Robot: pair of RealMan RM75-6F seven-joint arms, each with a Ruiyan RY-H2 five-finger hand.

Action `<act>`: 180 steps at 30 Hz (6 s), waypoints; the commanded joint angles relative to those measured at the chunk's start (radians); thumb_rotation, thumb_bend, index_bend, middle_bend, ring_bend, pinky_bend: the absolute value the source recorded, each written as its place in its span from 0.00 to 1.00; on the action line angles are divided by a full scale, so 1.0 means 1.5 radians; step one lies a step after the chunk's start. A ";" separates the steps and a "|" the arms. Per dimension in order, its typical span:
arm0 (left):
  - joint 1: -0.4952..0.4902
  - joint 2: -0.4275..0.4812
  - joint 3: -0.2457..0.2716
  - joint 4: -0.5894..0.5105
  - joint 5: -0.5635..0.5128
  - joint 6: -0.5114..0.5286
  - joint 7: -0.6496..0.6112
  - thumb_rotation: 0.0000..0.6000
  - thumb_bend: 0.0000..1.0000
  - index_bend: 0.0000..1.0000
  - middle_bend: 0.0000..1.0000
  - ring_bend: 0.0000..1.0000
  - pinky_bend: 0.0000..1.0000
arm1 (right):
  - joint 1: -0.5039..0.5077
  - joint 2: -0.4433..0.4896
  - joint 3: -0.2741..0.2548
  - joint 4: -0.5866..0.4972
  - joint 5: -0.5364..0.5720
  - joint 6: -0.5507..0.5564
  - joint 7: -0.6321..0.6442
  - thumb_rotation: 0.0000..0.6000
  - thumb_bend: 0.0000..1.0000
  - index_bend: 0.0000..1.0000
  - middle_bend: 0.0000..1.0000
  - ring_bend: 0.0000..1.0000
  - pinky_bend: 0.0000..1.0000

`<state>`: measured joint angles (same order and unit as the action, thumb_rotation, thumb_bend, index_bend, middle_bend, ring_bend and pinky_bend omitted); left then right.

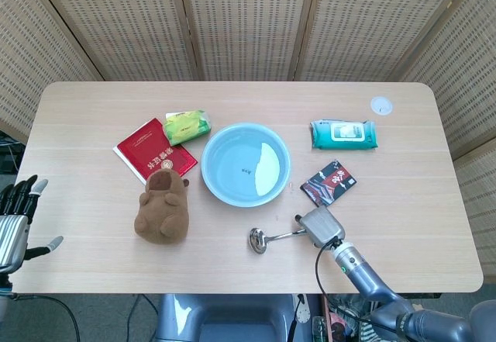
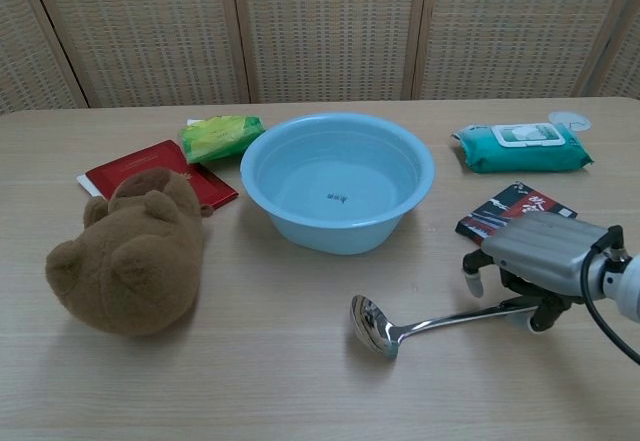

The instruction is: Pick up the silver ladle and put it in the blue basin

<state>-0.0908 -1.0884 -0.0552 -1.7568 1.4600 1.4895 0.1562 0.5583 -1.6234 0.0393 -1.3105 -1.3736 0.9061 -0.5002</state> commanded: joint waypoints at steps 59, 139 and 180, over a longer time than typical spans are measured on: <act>0.001 0.009 -0.001 0.000 0.002 0.001 -0.023 1.00 0.00 0.00 0.00 0.00 0.00 | 0.002 0.202 0.037 -0.236 0.044 0.047 0.080 1.00 0.69 0.72 0.94 0.90 1.00; -0.060 0.012 -0.043 0.042 -0.127 -0.110 -0.068 1.00 0.00 0.00 0.00 0.00 0.00 | 0.350 -0.227 0.146 0.212 0.435 0.198 -0.711 1.00 0.71 0.76 0.98 0.91 1.00; -0.068 0.010 -0.043 0.045 -0.142 -0.121 -0.062 1.00 0.00 0.00 0.00 0.00 0.00 | 0.483 0.009 0.461 -0.085 1.029 0.333 -0.843 1.00 0.72 0.76 0.98 0.91 1.00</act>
<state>-0.1927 -1.0733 -0.1190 -1.6889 1.2468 1.3079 0.0627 1.2796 -1.6125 0.7295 -1.4342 0.1658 1.4021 -1.7656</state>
